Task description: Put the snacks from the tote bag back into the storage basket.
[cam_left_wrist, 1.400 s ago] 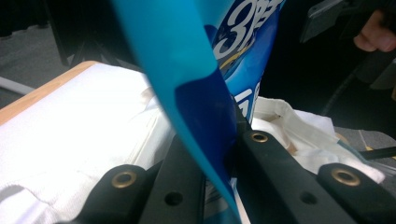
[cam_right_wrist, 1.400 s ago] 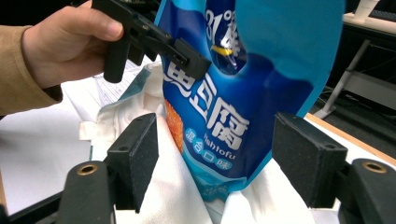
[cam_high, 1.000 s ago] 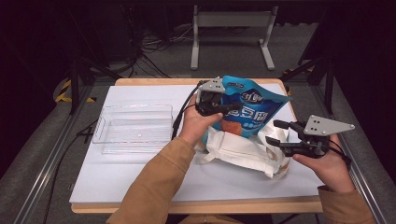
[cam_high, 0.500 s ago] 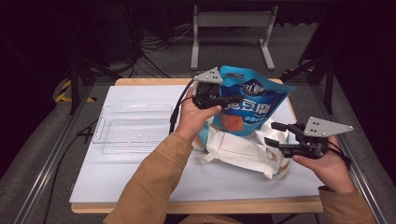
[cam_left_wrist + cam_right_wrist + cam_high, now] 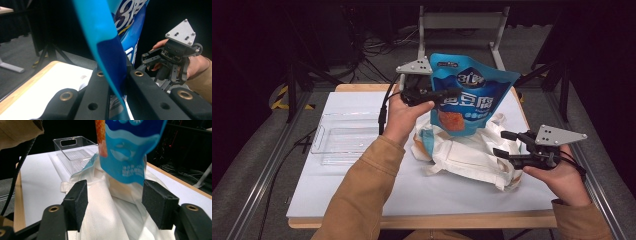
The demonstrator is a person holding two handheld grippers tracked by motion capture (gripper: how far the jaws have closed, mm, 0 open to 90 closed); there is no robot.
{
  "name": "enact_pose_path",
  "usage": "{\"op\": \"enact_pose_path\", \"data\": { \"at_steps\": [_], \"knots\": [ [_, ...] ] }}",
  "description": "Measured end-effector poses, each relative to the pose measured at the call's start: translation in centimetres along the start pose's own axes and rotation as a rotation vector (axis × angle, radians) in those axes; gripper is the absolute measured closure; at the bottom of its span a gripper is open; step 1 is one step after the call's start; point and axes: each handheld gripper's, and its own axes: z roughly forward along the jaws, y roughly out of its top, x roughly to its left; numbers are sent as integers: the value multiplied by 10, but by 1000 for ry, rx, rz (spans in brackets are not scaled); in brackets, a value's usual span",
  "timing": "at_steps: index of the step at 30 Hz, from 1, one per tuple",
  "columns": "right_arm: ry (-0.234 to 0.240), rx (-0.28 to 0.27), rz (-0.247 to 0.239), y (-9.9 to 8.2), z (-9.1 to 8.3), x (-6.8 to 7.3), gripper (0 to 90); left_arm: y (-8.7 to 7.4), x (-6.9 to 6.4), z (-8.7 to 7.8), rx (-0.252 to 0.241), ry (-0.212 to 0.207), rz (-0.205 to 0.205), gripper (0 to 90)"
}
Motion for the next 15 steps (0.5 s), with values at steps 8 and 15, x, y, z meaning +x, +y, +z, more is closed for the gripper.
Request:
{"op": "enact_pose_path", "data": {
  "at_steps": [8,15],
  "knots": [
    [-6,7,13,0,1,0,386,2,4,-26,-1,17,3,896],
    [2,12,17,-1,3,1,393,1,8,-54,1,67,1,895]
  ]
}}
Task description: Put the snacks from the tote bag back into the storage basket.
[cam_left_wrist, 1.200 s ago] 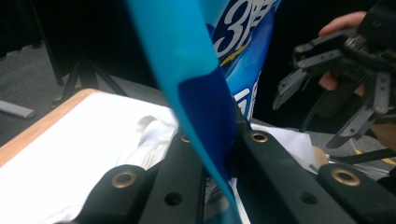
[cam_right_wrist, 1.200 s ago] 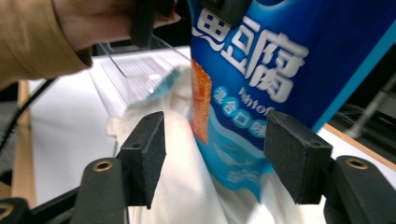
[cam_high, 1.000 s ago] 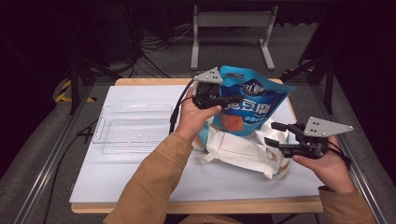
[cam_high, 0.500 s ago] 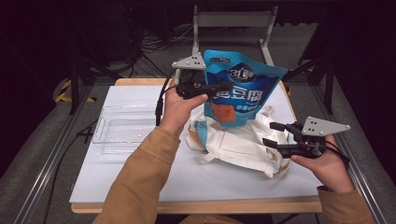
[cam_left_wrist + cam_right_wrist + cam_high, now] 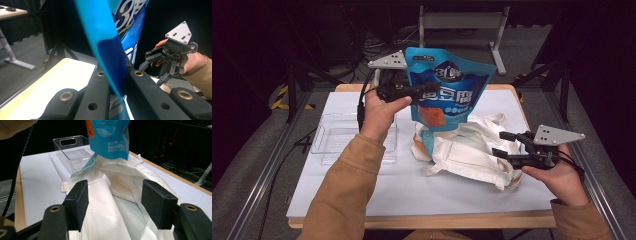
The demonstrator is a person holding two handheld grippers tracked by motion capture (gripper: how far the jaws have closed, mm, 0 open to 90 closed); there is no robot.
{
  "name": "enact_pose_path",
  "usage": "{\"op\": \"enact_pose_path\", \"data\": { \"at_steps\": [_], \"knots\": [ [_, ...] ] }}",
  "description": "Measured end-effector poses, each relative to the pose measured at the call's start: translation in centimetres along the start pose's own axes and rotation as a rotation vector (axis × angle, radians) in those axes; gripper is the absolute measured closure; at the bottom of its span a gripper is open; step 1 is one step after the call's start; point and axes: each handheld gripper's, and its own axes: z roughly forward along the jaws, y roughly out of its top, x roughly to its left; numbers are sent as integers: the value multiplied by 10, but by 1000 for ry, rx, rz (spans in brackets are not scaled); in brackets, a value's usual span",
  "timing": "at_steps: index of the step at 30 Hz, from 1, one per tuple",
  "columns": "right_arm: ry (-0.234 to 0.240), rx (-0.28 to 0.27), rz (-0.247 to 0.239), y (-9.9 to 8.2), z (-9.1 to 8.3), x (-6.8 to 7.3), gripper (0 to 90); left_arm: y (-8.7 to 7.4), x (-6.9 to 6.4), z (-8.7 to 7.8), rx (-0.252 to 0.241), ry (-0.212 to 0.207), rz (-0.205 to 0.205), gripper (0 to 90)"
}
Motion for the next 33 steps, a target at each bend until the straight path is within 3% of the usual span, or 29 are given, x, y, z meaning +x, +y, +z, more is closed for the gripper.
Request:
{"op": "enact_pose_path", "data": {
  "at_steps": [17,22,33],
  "knots": [
    [17,6,19,1,7,-3,404,-11,9,-49,-8,63,-28,896],
    [32,19,36,1,15,-5,400,-15,12,-73,-5,102,-31,895],
    [23,13,57,0,14,-4,403,-24,17,-104,14,161,-29,895]
  ]
}}
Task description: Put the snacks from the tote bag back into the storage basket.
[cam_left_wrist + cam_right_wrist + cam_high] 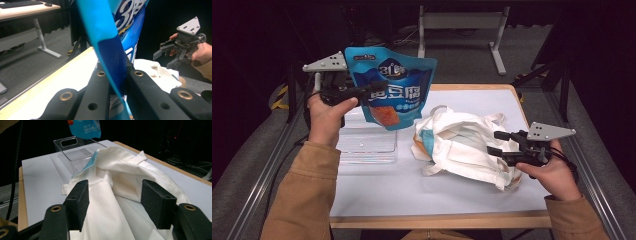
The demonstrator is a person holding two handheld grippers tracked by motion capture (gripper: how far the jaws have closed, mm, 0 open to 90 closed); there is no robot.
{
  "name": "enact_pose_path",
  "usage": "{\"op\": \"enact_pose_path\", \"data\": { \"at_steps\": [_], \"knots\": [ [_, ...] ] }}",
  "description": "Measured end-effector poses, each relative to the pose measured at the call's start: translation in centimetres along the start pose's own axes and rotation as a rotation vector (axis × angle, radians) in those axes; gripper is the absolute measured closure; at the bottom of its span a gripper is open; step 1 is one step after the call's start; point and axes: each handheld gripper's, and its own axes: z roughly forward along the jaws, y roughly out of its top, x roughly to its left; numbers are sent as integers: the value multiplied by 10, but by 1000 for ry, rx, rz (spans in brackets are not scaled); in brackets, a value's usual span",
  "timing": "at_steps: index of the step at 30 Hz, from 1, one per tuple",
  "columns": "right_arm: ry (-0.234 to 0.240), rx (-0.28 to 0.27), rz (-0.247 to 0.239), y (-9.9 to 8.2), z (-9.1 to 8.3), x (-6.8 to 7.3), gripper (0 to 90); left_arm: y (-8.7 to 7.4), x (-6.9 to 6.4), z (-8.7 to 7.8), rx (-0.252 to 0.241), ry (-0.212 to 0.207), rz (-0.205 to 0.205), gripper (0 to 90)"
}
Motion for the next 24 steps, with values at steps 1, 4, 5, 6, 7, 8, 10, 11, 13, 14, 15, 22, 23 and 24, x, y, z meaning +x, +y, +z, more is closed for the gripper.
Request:
{"op": "enact_pose_path", "data": {
  "at_steps": [1,4,5,6,7,8,10,11,13,14,15,22,23,24],
  "knots": [
    [-1,-1,-1,0,0,0,402,-1,1,-3,-2,2,-4,895],
    [-3,-2,2,0,-1,0,401,-4,3,-11,1,8,-6,895],
    [-4,-1,2,0,-1,0,400,-5,4,-13,2,13,-7,895],
    [-3,0,4,0,0,0,400,-6,5,-16,5,17,-4,895],
    [-1,-1,7,0,0,0,400,-7,5,-18,6,22,-6,896],
    [-1,-3,8,0,0,0,400,-8,6,-20,8,24,-7,895],
    [-1,-1,8,0,1,0,400,-11,8,-25,11,28,-8,895],
    [-1,0,8,0,1,0,400,-12,9,-26,12,27,-10,895],
    [-1,1,9,0,1,0,400,-17,12,-31,13,31,-17,895],
    [-1,0,10,0,1,1,399,-18,14,-33,16,30,-14,895],
    [0,0,12,0,1,1,397,-19,15,-35,21,33,-12,895],
    [6,-1,34,-1,1,2,398,-28,23,-49,10,51,-21,895],
    [5,-1,35,-1,1,2,398,-30,25,-50,6,51,-25,895],
    [5,-1,34,-1,2,2,398,-32,27,-51,10,49,-23,895]
  ]
}}
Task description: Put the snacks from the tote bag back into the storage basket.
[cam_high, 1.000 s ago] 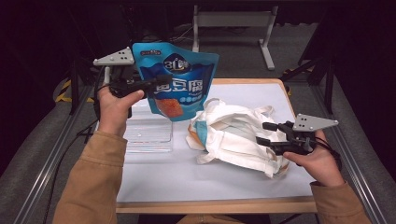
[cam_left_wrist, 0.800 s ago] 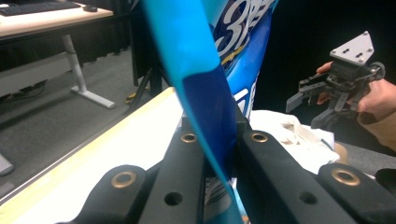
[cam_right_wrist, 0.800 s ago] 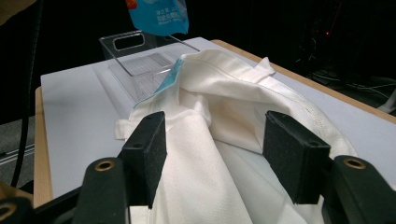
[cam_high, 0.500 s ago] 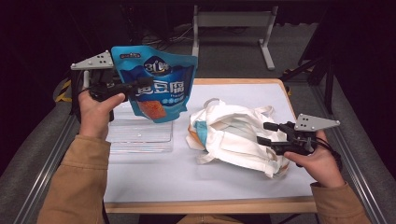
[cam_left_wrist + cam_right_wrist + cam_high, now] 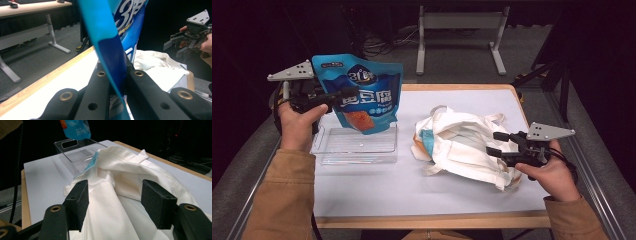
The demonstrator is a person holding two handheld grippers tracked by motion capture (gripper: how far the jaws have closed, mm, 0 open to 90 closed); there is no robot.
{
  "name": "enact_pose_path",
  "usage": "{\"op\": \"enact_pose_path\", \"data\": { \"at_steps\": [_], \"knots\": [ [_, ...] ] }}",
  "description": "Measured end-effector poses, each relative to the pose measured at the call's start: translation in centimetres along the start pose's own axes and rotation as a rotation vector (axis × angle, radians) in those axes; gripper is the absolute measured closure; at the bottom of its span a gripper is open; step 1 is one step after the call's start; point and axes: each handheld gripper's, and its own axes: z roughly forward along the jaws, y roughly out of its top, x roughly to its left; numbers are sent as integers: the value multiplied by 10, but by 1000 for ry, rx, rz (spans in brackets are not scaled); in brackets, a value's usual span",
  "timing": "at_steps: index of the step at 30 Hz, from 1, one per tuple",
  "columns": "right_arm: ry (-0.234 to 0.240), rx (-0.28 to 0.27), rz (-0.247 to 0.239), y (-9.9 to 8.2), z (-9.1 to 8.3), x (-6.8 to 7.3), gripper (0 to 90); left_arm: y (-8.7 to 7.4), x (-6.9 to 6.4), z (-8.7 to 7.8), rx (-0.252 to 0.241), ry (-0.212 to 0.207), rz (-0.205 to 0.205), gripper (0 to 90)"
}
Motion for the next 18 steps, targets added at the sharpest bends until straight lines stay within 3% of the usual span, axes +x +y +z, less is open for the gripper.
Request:
{"op": "enact_pose_path", "data": {
  "at_steps": [12,18],
  "knots": [
    [-5,-5,13,-2,-3,2,398,-22,9,-5,12,1,13,895],
    [0,2,14,-3,-1,4,397,-40,16,-1,9,-14,-6,895]
  ]
}}
